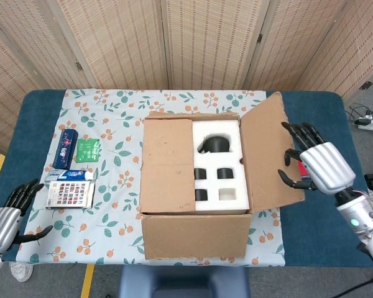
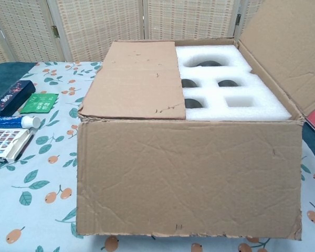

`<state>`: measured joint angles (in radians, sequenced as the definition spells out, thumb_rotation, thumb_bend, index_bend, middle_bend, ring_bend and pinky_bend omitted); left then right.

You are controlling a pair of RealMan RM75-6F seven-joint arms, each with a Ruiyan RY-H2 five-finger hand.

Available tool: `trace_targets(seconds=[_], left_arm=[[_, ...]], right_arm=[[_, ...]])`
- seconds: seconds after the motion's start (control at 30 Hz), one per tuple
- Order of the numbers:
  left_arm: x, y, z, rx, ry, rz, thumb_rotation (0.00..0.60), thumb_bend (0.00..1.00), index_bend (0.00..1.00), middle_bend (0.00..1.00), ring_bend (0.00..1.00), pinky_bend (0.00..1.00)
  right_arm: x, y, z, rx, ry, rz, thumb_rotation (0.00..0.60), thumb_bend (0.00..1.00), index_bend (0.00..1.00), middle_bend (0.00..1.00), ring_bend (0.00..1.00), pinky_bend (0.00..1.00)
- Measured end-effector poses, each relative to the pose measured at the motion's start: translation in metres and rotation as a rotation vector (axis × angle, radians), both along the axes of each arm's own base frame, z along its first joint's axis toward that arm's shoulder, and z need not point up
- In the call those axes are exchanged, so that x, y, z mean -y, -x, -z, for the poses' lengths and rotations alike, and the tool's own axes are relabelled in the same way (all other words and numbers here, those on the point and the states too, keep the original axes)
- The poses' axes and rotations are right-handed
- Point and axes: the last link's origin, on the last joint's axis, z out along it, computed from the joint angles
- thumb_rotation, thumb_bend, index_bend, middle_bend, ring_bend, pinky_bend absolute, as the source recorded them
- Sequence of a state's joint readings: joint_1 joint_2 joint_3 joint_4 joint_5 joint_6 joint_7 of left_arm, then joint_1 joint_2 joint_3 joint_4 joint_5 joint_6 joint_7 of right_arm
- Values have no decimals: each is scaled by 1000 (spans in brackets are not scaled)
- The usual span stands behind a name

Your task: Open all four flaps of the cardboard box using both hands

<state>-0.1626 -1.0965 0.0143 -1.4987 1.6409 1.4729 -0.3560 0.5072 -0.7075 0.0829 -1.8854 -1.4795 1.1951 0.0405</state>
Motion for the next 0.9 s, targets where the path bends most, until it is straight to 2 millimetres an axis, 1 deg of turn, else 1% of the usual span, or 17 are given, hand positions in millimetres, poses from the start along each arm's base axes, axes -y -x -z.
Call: trace_targets(seconds=[0.1, 0.17, 0.23, 0.3, 0.37, 0.43, 0.5, 0.57, 0.6, 0.63, 0.7, 0.77, 0.83, 0.9], left_arm=[[-1, -2, 4, -14, 9, 6, 600, 244, 19, 0, 0, 0], [-2, -3, 6, -26, 11, 11, 600, 244, 24, 0, 0, 0], [-1, -5, 8, -37, 8, 20, 600, 243, 40, 0, 0, 0], [-1, -7, 9, -46, 2, 32, 600, 255, 62, 0, 0, 0], [-1, -10, 10, -58, -9, 48, 600, 329, 111, 14, 0, 0], [-3, -15, 9, -75, -29, 77, 600, 494, 189, 65, 0, 32], [-5, -23, 7, -92, -45, 115, 600, 603, 244, 100, 7, 81], [-8, -34, 2, -101, -52, 161, 600, 675, 336, 126, 14, 106], [-10, -40, 0, -99, -53, 179, 600, 710, 393, 134, 12, 99], [-13, -48, -4, -94, -50, 203, 600, 746, 425, 136, 8, 83], [-17, -63, -10, -81, -37, 240, 600, 794, 448, 136, 2, 38], [-23, -83, -15, -66, -13, 282, 600, 811, 455, 136, 0, 5], [-32, -105, -16, -56, 21, 323, 600, 827, 484, 136, 0, 0], [-40, -121, -13, -61, 56, 353, 600, 841, 504, 136, 0, 0]], right_arm=[[-10, 20, -7, 3, 10, 34, 222, 488, 480, 0, 11, 0], [-15, 28, -9, 21, 18, 40, 221, 487, 394, 0, 6, 0], [-21, 33, -11, 58, 27, 37, 221, 487, 268, 0, 0, 0], [-29, 36, -13, 93, 41, 25, 220, 487, 199, 0, 0, 0], [-38, 41, -15, 118, 62, 13, 224, 487, 165, 0, 0, 0], [-54, 49, -16, 142, 92, 10, 232, 487, 162, 0, 0, 0], [-74, 62, -13, 163, 123, 22, 244, 487, 162, 0, 0, 0], [-92, 73, -7, 182, 147, 37, 251, 487, 162, 0, 0, 0], [-103, 81, -1, 192, 155, 51, 251, 487, 162, 0, 0, 0], [-111, 87, 5, 198, 158, 64, 252, 487, 162, 0, 0, 0], [-129, 102, 18, 210, 158, 100, 252, 487, 162, 0, 0, 0], [-144, 112, 27, 228, 157, 126, 253, 487, 162, 0, 0, 0], [-157, 120, 31, 255, 163, 142, 254, 487, 162, 0, 0, 0], [-166, 125, 32, 280, 175, 145, 254, 487, 163, 0, 0, 0]])
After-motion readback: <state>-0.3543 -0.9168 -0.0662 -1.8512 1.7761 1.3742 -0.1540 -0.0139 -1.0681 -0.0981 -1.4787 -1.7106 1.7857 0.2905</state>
